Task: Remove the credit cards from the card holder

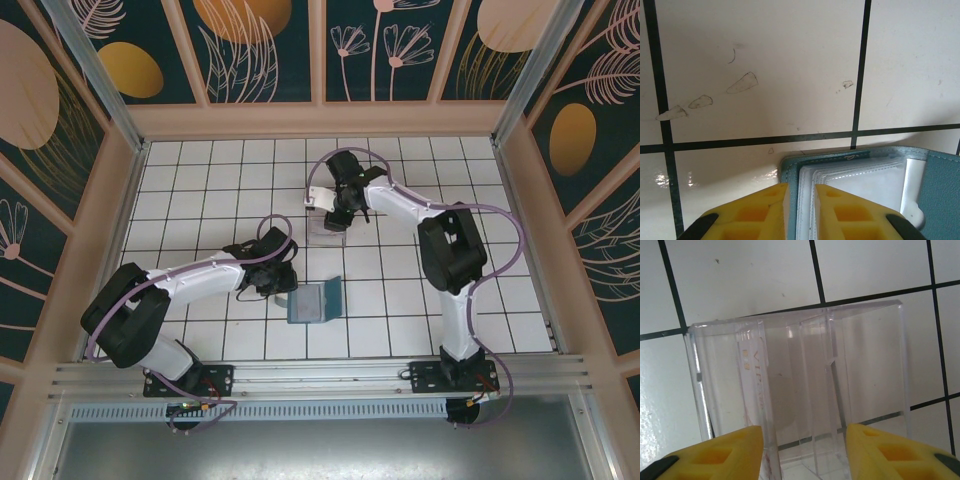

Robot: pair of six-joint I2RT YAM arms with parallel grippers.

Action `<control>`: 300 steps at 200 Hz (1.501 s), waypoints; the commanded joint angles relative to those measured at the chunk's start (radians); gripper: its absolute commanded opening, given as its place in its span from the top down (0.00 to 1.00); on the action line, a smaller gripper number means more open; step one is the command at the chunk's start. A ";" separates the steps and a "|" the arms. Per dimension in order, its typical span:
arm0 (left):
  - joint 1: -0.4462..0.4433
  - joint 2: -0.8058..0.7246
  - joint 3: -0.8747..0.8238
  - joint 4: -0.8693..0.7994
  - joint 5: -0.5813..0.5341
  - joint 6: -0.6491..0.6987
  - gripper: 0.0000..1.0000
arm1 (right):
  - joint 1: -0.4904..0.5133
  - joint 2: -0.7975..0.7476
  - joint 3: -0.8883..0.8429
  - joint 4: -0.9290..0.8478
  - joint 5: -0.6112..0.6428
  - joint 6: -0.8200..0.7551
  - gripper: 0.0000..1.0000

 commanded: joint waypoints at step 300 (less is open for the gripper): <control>0.009 -0.045 -0.018 -0.012 -0.010 0.005 0.79 | 0.047 -0.009 -0.062 0.176 0.070 -0.028 0.51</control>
